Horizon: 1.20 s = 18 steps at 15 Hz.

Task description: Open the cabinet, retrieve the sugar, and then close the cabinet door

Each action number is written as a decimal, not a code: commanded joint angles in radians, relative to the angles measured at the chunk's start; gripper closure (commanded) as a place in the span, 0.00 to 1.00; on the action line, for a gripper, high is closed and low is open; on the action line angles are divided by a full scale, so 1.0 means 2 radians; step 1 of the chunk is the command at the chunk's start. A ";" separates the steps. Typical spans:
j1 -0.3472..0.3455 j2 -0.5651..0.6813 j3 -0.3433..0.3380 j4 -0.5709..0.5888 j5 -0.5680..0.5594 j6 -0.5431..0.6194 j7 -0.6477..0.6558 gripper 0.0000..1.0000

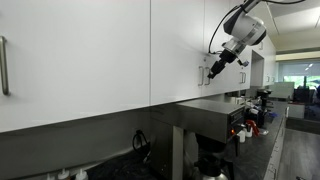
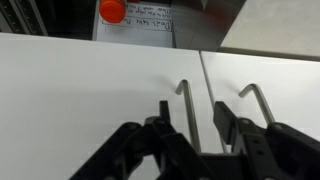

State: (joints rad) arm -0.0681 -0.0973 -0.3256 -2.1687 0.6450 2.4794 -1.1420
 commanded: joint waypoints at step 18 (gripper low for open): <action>-0.028 -0.077 0.007 -0.071 0.000 0.007 -0.022 0.98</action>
State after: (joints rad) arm -0.0837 -0.1304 -0.3210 -2.2068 0.6477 2.4872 -1.1692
